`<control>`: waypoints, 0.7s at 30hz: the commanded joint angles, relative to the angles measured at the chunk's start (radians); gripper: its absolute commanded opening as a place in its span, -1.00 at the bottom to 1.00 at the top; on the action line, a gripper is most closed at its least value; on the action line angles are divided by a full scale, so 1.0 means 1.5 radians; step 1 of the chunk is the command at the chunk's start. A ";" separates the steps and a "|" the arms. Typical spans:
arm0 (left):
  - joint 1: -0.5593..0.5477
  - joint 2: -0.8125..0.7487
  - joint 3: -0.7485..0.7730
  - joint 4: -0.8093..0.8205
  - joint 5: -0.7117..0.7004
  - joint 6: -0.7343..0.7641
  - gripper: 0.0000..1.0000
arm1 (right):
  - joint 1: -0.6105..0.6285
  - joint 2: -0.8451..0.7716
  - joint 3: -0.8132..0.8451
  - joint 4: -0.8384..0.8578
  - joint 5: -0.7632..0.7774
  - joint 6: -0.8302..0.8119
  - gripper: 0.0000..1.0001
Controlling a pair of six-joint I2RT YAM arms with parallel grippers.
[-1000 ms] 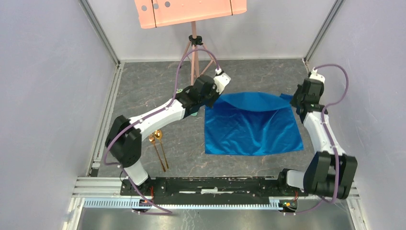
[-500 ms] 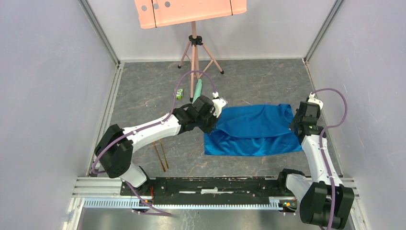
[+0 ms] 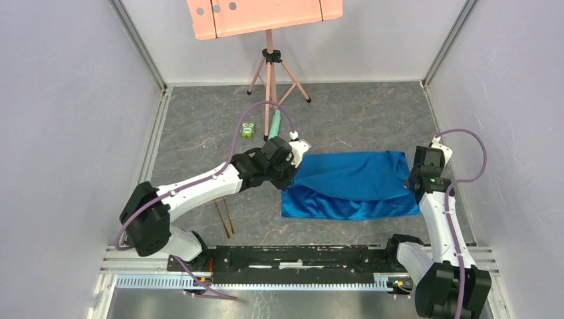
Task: Fold the napkin into a case and place the utensils inside
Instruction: Fold and flatten the napkin at the center of the board.
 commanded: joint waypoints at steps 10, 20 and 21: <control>-0.003 -0.043 -0.005 -0.122 -0.052 -0.048 -0.44 | -0.003 -0.063 0.034 -0.113 0.010 0.034 -0.25; 0.000 -0.039 0.106 -0.128 -0.077 -0.063 0.43 | -0.004 0.060 0.107 0.129 -0.192 -0.048 0.92; 0.000 -0.031 0.104 -0.094 -0.081 -0.071 0.43 | -0.008 0.089 0.115 0.139 -0.186 -0.049 0.92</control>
